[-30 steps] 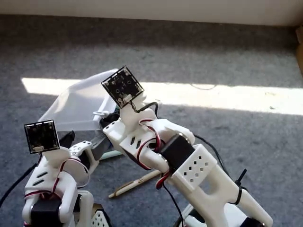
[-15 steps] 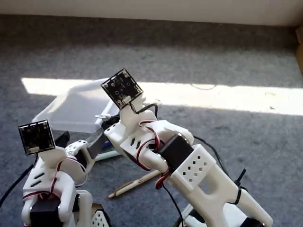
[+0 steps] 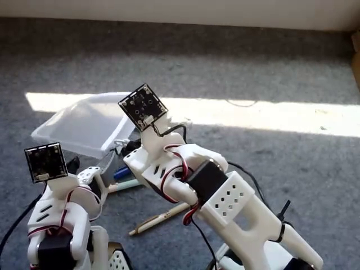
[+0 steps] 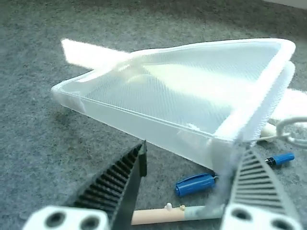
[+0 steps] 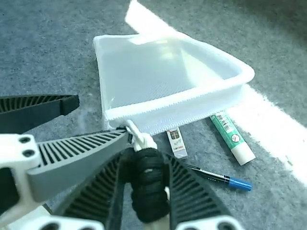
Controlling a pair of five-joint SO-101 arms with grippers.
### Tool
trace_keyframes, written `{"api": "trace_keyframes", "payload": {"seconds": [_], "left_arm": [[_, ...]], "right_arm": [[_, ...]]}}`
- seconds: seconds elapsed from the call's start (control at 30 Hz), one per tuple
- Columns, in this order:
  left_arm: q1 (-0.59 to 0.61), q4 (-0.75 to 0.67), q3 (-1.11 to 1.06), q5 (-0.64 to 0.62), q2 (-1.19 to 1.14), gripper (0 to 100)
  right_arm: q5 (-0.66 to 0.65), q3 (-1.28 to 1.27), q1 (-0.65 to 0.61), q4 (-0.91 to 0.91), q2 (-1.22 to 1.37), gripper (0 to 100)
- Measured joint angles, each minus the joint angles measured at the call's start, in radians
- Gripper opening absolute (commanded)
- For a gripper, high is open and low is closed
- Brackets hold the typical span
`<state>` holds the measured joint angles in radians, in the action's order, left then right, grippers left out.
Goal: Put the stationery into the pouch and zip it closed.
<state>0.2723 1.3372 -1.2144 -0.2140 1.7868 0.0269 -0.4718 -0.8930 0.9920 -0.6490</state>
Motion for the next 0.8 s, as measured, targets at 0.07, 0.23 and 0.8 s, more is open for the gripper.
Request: {"api": "trace_keyframes", "payload": {"seconds": [0.07, 0.23, 0.8], "left_arm": [[0.0, 0.0, 0.0, 0.011, 0.0, 18], [-0.005, -0.002, 0.005, 0.012, 0.002, 12], [0.003, -0.029, 0.0, 0.017, 0.0, 1]], "right_arm": [[0.0, 0.0, -0.002, 0.003, 0.0, 0.5], [0.002, -0.011, -0.002, 0.009, 0.002, 0.5], [-0.086, -0.06, 0.098, 0.02, -0.002, 0.5]]}}
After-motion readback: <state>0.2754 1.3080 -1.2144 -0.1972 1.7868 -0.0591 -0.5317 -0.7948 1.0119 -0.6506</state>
